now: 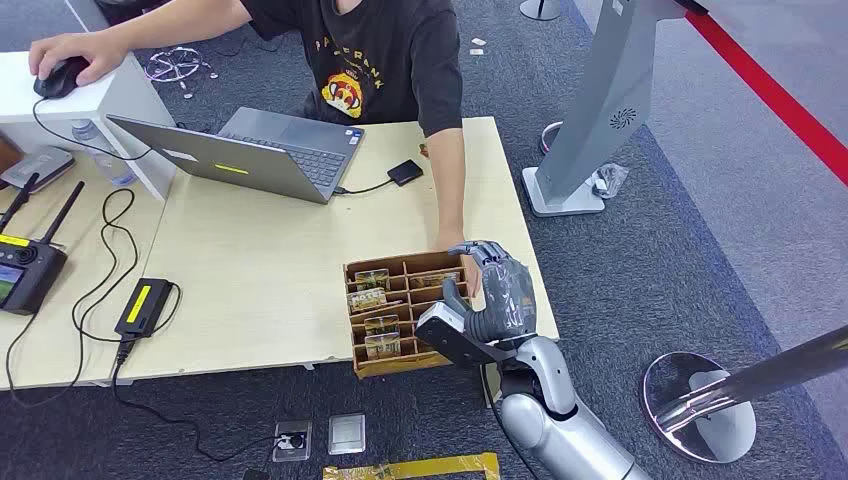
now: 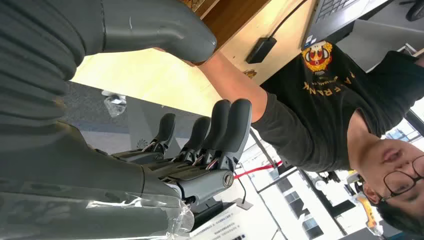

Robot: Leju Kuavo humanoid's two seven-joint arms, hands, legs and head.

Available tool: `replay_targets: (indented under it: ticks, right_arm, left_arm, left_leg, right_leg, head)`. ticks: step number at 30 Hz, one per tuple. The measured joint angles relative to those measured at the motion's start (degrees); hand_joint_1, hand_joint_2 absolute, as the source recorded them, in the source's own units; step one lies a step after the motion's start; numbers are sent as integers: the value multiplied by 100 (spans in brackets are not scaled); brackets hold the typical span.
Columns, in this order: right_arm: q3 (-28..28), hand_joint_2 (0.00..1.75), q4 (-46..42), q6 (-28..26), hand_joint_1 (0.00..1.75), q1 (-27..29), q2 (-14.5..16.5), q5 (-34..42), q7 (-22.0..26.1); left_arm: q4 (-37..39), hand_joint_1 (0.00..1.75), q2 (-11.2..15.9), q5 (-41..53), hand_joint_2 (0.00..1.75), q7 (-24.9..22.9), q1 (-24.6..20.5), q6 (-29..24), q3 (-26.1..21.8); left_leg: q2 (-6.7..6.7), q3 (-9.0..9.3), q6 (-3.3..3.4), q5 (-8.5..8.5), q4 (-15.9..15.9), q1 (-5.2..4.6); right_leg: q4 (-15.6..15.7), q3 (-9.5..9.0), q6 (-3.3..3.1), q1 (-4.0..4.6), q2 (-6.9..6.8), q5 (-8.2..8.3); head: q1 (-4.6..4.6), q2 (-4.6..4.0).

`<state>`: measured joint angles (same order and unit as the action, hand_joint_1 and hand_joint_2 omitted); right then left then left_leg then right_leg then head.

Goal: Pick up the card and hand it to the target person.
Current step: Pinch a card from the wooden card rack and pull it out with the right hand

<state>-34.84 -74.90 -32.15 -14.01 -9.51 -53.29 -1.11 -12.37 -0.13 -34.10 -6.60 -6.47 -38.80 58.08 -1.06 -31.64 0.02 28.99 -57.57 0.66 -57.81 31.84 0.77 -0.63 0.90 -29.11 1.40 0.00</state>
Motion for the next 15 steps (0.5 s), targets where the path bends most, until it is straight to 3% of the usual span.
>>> replay_targets:
  ticks: [15]
  right_arm:
    - [-25, 175, 0, 96, 75, 2, 32, -12, 28]
  left_arm:
    - [0, 0, 0, -15, 175, 0, 0, 45, -15]
  left_leg:
    - [0, 0, 0, 0, 0, 0]
  right_leg:
    - [0, 0, 0, 0, 0, 0]
  head:
    - [0, 0]
